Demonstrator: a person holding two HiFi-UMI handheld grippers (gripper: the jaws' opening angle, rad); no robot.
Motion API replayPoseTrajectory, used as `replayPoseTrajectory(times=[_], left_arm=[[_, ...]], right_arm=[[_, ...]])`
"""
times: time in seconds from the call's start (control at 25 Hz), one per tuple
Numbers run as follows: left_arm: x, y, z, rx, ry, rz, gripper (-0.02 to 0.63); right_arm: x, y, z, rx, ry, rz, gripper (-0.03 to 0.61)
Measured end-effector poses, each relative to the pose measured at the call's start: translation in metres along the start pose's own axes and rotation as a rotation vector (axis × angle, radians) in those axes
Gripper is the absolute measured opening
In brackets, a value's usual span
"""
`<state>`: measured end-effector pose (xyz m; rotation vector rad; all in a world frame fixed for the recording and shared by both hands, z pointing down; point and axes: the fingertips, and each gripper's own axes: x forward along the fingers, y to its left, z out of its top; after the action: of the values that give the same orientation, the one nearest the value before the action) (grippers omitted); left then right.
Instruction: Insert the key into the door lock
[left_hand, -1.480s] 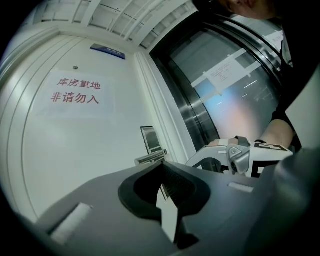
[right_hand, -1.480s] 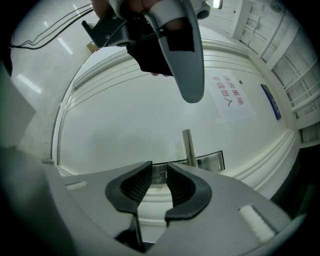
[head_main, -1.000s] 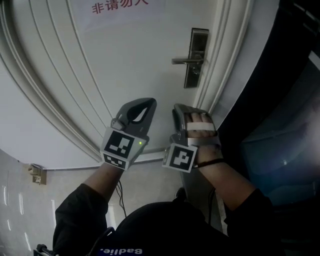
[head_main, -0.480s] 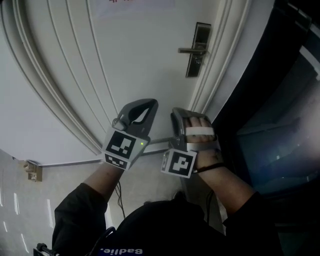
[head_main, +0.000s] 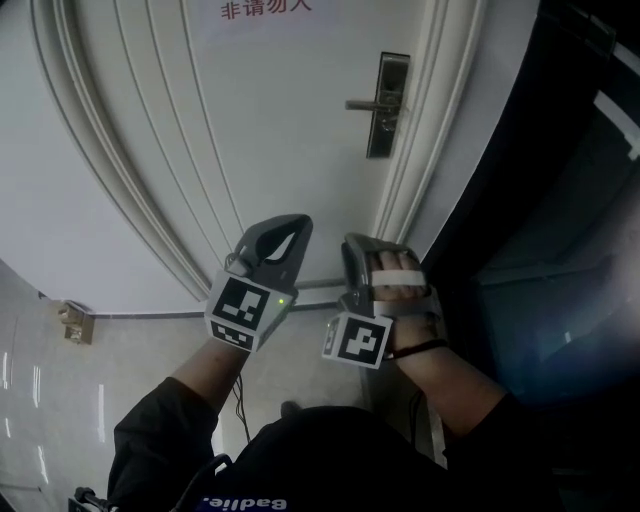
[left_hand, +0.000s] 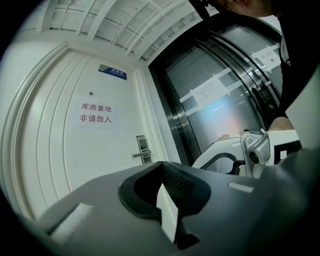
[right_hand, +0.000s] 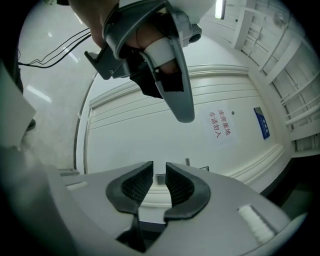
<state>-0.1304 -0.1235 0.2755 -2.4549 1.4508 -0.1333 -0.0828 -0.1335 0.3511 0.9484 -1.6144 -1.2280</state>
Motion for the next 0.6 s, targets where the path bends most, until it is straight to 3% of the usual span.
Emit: replayPoseTrajectory(times=[0.32, 0.6], left_arm=[[-0.001, -0.079, 0.011, -0.036, 0.039, 0.058, 0.020], [-0.026, -0.121, 0.005, -0.067, 0.094, 0.083, 0.020]], right_arm=[[-0.056, 0.013, -0.058, 0.031, -0.068, 0.033, 0.058], [-0.100, 0.025, -0.066, 0.099, -0.129, 0.067, 0.047]])
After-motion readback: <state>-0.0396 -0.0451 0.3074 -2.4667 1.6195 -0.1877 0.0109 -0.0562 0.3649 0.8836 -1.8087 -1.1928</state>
